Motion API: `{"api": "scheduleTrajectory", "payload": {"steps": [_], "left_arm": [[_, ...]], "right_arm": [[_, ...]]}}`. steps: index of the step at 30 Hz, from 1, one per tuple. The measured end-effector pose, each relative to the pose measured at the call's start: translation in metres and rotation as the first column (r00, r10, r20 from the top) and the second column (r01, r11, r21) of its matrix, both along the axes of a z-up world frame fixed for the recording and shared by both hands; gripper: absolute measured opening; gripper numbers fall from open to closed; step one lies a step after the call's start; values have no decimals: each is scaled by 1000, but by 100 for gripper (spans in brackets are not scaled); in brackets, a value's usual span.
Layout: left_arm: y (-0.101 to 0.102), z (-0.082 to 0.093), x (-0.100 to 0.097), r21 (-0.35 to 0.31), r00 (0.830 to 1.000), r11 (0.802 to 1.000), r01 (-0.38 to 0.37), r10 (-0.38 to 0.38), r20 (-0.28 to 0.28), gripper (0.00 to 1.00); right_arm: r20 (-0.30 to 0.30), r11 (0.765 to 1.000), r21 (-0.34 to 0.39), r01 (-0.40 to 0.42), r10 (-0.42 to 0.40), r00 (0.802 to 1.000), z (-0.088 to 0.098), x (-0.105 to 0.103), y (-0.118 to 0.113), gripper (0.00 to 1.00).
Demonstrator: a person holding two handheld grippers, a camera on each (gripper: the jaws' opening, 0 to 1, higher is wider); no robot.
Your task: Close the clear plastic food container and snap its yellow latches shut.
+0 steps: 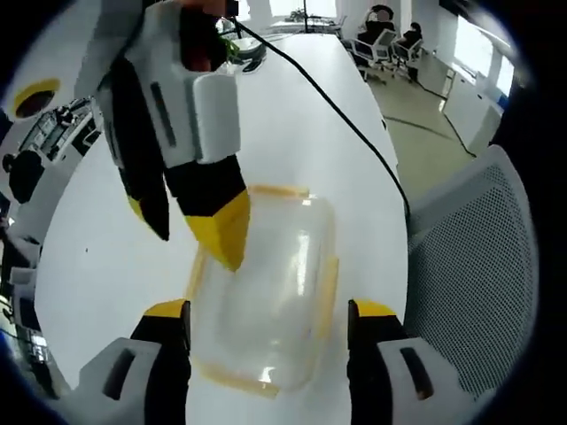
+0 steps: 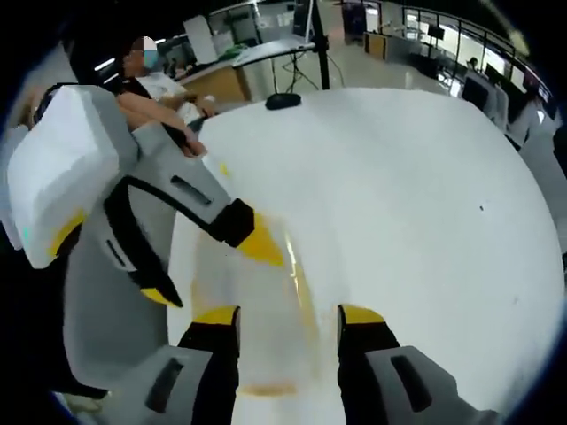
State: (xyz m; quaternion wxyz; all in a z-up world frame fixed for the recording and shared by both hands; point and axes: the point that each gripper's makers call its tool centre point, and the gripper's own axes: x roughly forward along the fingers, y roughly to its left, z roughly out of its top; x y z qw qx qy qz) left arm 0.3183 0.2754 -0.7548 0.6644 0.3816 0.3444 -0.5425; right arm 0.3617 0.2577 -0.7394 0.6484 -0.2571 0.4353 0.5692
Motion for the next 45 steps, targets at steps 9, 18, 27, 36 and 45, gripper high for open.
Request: {"api": "scheduleTrajectory", "payload": {"steps": [9,18,27,36,45], "left_arm": [[17,-3,6,23,999,999,38,-37,-37,76],[26,-6,6,30,994,996,83,-80,-75,76],[30,-12,7,44,986,989,139,-134,-96,76],[38,-19,5,72,978,979,188,-180,-108,79],[41,-26,6,85,979,979,187,-178,-101,80]], "right_arm": [[28,997,-65,-43,45,999,-3,-14,-9,45],[50,993,-109,-49,54,997,-5,-22,-15,52],[70,990,-129,-59,68,995,-17,-34,-21,63],[66,984,-154,-86,97,993,-25,-45,-20,74],[100,976,-191,-102,123,987,-40,-41,-20,80]]}}
